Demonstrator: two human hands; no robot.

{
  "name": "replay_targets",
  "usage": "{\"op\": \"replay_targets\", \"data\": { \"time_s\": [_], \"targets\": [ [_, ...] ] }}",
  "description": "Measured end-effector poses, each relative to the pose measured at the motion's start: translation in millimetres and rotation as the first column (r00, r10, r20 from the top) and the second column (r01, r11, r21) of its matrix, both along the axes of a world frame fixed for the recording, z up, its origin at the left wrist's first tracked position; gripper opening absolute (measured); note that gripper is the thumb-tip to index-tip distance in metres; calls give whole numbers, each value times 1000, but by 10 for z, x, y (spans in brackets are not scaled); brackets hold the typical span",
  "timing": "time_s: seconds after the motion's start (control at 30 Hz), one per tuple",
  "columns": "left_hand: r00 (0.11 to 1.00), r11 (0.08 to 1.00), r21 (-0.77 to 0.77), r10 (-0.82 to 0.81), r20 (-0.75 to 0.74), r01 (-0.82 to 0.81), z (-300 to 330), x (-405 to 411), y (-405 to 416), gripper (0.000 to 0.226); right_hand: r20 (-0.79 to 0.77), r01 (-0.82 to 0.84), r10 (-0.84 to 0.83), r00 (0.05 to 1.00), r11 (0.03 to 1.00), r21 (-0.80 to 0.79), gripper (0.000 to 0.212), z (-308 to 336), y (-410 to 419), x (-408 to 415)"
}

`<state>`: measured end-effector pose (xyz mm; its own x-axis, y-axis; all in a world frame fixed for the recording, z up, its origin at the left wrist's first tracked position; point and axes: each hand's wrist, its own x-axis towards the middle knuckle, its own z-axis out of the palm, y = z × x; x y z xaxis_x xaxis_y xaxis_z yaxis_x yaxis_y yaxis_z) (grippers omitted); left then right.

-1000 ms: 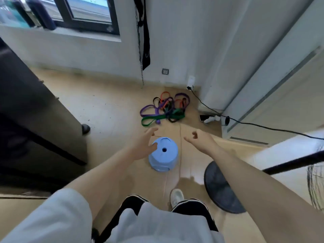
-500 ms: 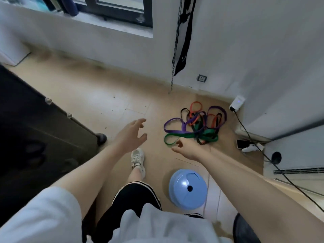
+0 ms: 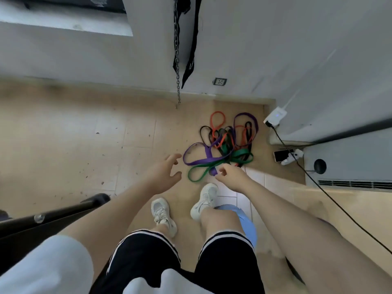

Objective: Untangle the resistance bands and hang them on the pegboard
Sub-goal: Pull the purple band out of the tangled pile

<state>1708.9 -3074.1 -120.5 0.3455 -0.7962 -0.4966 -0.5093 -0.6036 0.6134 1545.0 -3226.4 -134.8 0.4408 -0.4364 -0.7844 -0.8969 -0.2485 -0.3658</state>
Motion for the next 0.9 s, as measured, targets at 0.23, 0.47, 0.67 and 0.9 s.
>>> {"op": "replay_targets", "data": {
  "time_s": [0.23, 0.47, 0.67, 0.9],
  "targets": [
    [996, 995, 84, 52, -71, -46, -900, 110, -936, 55, -56, -59, 60, 997, 998, 33, 38, -889, -935, 108],
    [918, 918, 147, 384, -101, -368, -2541, 197, -1795, 48, -78, -200, 200, 977, 980, 7, 33, -2712, -1749, 198],
    [853, 861, 149, 505, -130, -487, -4445, 244, -2088, 40, -84, -375, 372, 924, 927, -17, 30, -4749, -1915, 312],
    [812, 832, 134, 555, -179, -539, -6004, 258, -2108, 39, -128, -645, 635, 761, 763, -47, 40, -6146, -1959, 385]
  ]
}}
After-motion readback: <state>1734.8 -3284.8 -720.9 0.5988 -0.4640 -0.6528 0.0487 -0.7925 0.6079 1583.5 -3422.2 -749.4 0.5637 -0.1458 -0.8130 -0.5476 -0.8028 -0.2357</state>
